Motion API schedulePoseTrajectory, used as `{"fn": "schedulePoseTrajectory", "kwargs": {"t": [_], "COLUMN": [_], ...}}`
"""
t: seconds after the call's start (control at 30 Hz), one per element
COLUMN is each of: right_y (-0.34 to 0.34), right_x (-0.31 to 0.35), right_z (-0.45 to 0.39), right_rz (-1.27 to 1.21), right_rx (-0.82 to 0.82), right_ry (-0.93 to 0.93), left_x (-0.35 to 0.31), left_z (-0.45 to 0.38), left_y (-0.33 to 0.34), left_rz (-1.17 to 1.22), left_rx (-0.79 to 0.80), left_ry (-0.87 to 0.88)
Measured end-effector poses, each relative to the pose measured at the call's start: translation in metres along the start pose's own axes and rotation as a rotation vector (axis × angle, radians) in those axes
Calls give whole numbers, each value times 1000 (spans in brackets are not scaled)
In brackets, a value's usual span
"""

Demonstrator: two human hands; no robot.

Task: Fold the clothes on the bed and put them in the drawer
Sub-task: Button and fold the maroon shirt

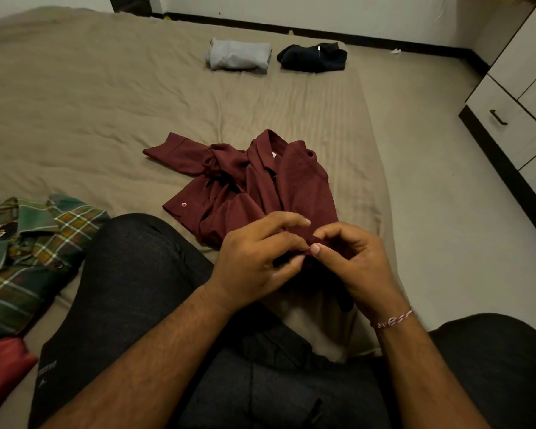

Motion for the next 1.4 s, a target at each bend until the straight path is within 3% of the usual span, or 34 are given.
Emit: {"fn": "schedulePoseTrajectory", "kwargs": {"t": [0.23, 0.4, 0.67, 0.87, 1.0, 1.07, 1.23, 1.33, 1.4], "right_y": [3, 5, 3, 14, 21, 17, -17, -25, -32], "right_x": [-17, -16, -16, -6, -4, -8, -27, -32, -36], "right_z": [-2, -6, -6, -7, -10, -12, -11, -13, -13], "right_rz": [53, 75, 198, 370, 403, 463, 501, 453, 414], "right_rx": [48, 33, -38, 23, 94, 86, -118, 16, 22], "right_ry": [15, -22, -87, -290, -298, -247, 17, 90, 131], "left_x": [22, 31, 40, 41, 37, 35, 41, 44, 47], "left_z": [-3, -1, -1, 1, 6, 6, -7, -10, -9], "left_y": [13, 14, 13, 12, 13, 12, 4, 2, 0], "left_rz": [158, 256, 219, 145, 53, -60, -281, -323, -288], "left_rx": [177, 182, 106, 31, -6, 18, 163, 202, 248], "left_ry": [-212, -403, -497, -501, -496, -449, -293, -253, -251]}}
Point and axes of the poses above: each hand's wrist, its own z-axis away from the middle knuckle, its own y-axis out of the palm, x = y × z, the point moved 6 cm from there along -z, towards the middle knuckle, and after that the axes turned 7 degrees about -y, right-handed, at the moved point
